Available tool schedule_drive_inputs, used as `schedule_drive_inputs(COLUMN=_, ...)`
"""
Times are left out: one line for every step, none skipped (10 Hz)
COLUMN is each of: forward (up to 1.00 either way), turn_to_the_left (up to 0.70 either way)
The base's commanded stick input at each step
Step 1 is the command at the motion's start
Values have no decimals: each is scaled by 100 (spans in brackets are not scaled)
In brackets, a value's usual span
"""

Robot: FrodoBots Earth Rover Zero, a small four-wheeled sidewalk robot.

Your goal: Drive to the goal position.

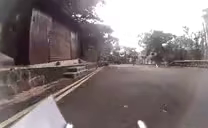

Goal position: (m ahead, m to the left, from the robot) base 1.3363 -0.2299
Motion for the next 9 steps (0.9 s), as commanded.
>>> schedule_drive_inputs(forward=100, turn_to_the_left=0)
schedule_drive_inputs(forward=100, turn_to_the_left=0)
schedule_drive_inputs(forward=100, turn_to_the_left=-4)
schedule_drive_inputs(forward=100, turn_to_the_left=-5)
schedule_drive_inputs(forward=100, turn_to_the_left=0)
schedule_drive_inputs(forward=100, turn_to_the_left=0)
schedule_drive_inputs(forward=100, turn_to_the_left=-1)
schedule_drive_inputs(forward=100, turn_to_the_left=-5)
schedule_drive_inputs(forward=100, turn_to_the_left=-2)
